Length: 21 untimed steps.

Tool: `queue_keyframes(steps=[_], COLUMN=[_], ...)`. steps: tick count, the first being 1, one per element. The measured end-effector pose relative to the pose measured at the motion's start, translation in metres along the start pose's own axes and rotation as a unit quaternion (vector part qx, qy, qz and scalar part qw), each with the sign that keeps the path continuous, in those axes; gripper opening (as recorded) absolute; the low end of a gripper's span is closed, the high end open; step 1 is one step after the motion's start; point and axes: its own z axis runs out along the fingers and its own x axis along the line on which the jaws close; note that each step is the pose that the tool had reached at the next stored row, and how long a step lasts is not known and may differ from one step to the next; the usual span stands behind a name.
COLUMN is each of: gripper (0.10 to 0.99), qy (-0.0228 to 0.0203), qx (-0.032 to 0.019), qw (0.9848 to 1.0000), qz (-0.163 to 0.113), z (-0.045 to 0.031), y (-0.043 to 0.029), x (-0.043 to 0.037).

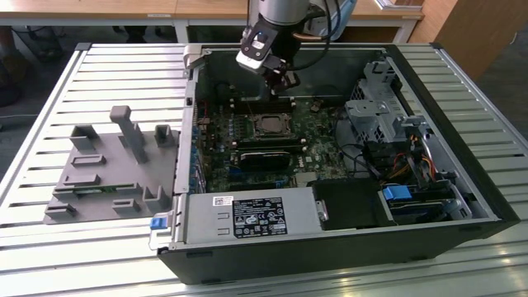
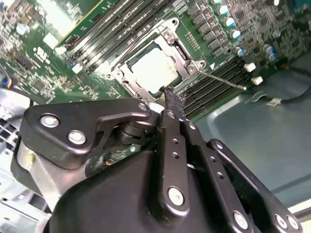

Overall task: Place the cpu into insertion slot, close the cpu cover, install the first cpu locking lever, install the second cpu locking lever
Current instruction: 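Install the first cpu locking lever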

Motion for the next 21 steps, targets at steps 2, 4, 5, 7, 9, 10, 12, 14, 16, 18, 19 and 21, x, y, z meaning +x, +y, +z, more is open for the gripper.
queue_keyframes(steps=[2, 4, 5, 7, 9, 10, 12, 14, 16, 18, 19, 21], gripper=[0.11, 0.11, 0.11, 0.11, 0.11, 0.11, 0.11, 0.11, 0.11, 0.11, 0.11, 0.11], qy=[0.0001, 0.0001, 0.0002, 0.0003, 0.0003, 0.0003, 0.0004, 0.0004, 0.0005, 0.0006, 0.0006, 0.0006], qx=[0.0004, 0.0008, 0.001, 0.0014, 0.0018, 0.002, 0.0024, 0.0027, 0.0031, 0.0035, 0.0038, 0.0043], qw=[0.9999, 0.9995, 0.9993, 0.9986, 0.9977, 0.9972, 0.9962, 0.995, 0.9935, 0.9915, 0.9903, 0.9879], qz=[-0.015, -0.031, -0.039, -0.053, -0.068, -0.074, -0.088, -0.1, -0.114, -0.13, -0.139, -0.155], z=[0.0, 0.0, 0.0, 0.0, 0.0, 0.0, 0.0, 0.0, 0.0, 0.0001, 0.0001, 0.0002], y=[0.0, 0.0, 0.0, 0.0, 0.0, 0.0, 0.0, 0.0, 0.0, 0.0, 0.0, 0.0], x=[0.0, 0.0, 0.0, 0.0, 0.0, 0.0, 0.0, 0.0, 0.0, 0.0, 0.0, 0.0])
